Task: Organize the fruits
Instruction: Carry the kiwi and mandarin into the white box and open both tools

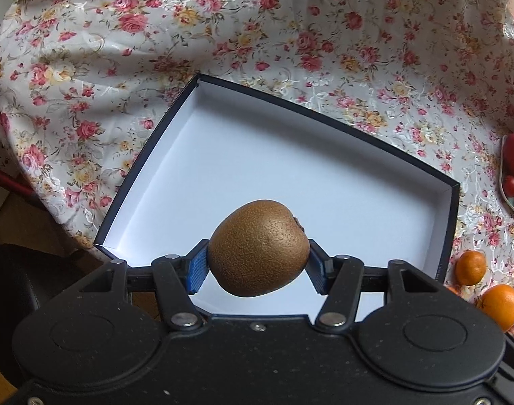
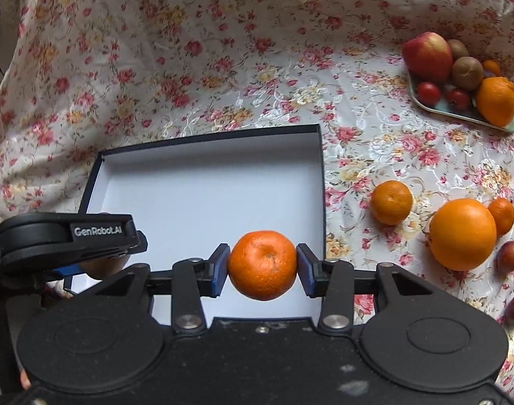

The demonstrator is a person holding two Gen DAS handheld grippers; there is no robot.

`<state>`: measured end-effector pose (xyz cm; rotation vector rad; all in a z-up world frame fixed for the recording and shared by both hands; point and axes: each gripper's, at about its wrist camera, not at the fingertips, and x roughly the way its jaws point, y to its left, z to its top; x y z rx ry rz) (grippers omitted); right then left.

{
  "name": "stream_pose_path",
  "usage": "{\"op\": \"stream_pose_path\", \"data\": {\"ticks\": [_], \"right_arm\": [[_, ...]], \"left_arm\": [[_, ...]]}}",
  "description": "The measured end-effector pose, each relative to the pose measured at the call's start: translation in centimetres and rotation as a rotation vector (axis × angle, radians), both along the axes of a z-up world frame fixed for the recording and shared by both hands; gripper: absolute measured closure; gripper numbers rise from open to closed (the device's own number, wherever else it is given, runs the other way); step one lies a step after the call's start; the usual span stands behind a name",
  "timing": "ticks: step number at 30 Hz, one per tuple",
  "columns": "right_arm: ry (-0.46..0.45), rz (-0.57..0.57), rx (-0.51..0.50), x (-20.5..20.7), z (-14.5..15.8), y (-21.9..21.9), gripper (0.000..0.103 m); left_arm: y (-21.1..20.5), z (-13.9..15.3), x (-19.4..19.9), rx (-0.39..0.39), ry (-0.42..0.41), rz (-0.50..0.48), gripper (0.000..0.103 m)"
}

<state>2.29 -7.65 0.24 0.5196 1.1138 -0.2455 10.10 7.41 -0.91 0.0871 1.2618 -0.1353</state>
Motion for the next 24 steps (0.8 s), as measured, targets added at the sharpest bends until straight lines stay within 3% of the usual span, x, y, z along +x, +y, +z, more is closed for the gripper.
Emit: {"op": "stream_pose_path", "data": {"ticks": [3, 11, 24], "right_arm": [[-0.003, 0.055, -0.007, 0.7, -0.3, 0.3, 0.058], [0.031, 0.135, 0.092, 1.5, -1.3, 0.3, 0.058], [0.04, 0.158, 0.084, 1.4, -1.1, 0.6, 0.058]], "left_arm": [[0.7, -0.2, 0.4, -0.035, 0.026, 0.016, 0.041], [1.3, -0.4, 0.5, -0.062, 0.044, 0.022, 0.041], [1.7, 1.0, 0.2, -0.042, -0.069, 0.052, 0.042]]}}
